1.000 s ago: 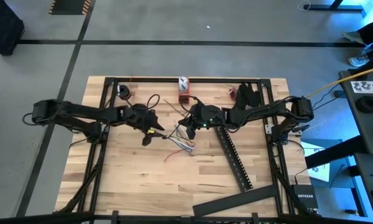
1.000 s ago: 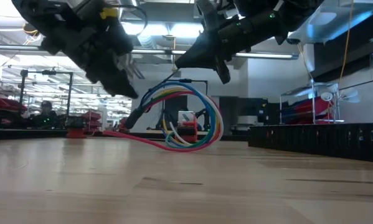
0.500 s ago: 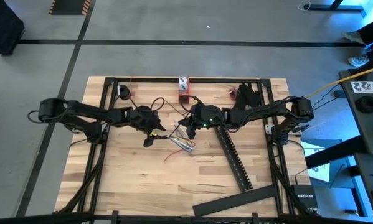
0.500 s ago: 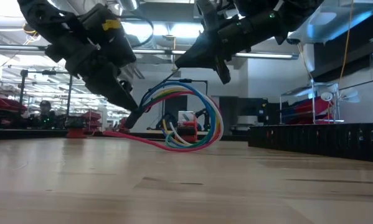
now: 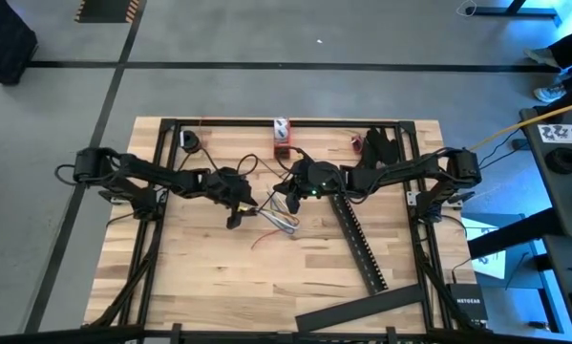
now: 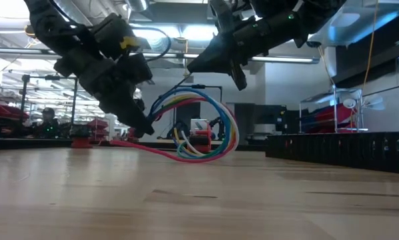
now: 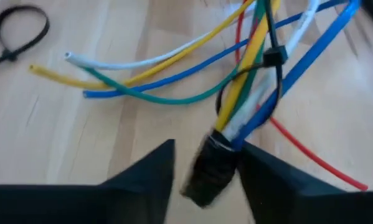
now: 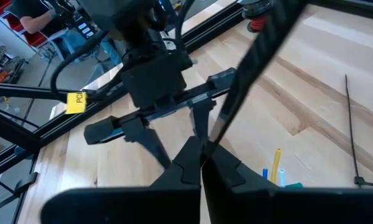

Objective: Ziptie cables
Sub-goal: Wrap the black zip tie on the cable

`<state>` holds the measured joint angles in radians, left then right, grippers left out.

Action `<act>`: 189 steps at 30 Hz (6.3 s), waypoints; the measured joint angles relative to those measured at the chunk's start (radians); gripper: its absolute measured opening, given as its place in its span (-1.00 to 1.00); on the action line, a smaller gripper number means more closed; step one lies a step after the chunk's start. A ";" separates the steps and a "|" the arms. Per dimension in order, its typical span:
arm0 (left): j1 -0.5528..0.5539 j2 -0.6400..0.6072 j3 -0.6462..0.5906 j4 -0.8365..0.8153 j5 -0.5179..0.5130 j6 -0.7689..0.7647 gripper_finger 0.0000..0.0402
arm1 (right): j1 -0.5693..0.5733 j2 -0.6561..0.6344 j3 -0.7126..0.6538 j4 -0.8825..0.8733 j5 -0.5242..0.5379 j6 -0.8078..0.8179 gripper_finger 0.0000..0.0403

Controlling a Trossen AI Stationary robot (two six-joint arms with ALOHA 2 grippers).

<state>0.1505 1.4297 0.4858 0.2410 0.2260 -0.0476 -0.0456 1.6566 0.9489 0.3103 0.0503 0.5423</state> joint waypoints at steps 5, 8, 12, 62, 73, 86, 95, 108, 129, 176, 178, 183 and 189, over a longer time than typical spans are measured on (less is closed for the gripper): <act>0.000 -0.076 0.038 -0.202 -0.034 -0.039 -0.71 | 0.000 -0.005 0.034 -0.031 -0.010 -0.001 -1.00; 0.000 -0.144 0.074 -0.382 -0.089 -0.031 -0.71 | 0.000 -0.011 0.095 -0.097 -0.020 -0.046 -1.00; 0.001 -0.217 0.090 -0.516 -0.163 -0.031 -0.71 | 0.000 -0.011 0.190 -0.288 -0.021 -0.136 -1.00; -0.056 -0.077 0.258 -0.288 -0.234 -0.155 -0.75 | -0.001 0.033 0.382 -0.514 0.098 -0.238 -1.00; -0.100 -0.029 0.250 -0.289 -0.279 -0.190 -0.95 | 0.001 0.017 0.473 -0.578 0.131 -0.357 -1.00; -0.119 0.012 0.242 -0.262 -0.290 -0.216 -0.84 | 0.001 0.017 0.587 -0.704 0.183 -0.442 -1.00; -0.138 0.046 0.210 -0.193 -0.285 -0.259 -0.74 | 0.001 0.017 0.587 -0.714 0.204 -0.436 -1.00; -0.125 -0.127 0.263 -0.325 -0.223 -0.166 -0.14 | 0.011 0.056 0.600 -0.780 0.094 -0.390 -1.00; -0.018 -0.340 0.151 -0.693 -0.283 -0.061 -0.18 | -0.124 0.082 0.606 -1.064 0.046 -0.252 -0.06; 0.251 -0.350 0.082 -0.592 -0.039 -0.193 -0.25 | -0.243 0.336 0.237 -0.542 -0.114 -0.532 -0.27; 0.251 -0.350 0.082 -0.595 -0.048 -0.205 -0.25 | -0.243 0.342 0.239 -0.537 -0.110 -0.552 -0.29; 0.251 -0.350 0.082 -0.595 -0.058 -0.207 -0.25 | -0.243 0.343 0.239 -0.535 -0.111 -0.629 -0.40; 0.251 -0.350 0.082 -0.590 -0.066 -0.199 -0.25 | -0.243 0.369 0.242 -0.554 -0.126 -0.675 -0.80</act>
<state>0.4011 1.0798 0.5674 -0.3488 0.1596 -0.2462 -0.2881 2.0260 1.1913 -0.2437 -0.0758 -0.1332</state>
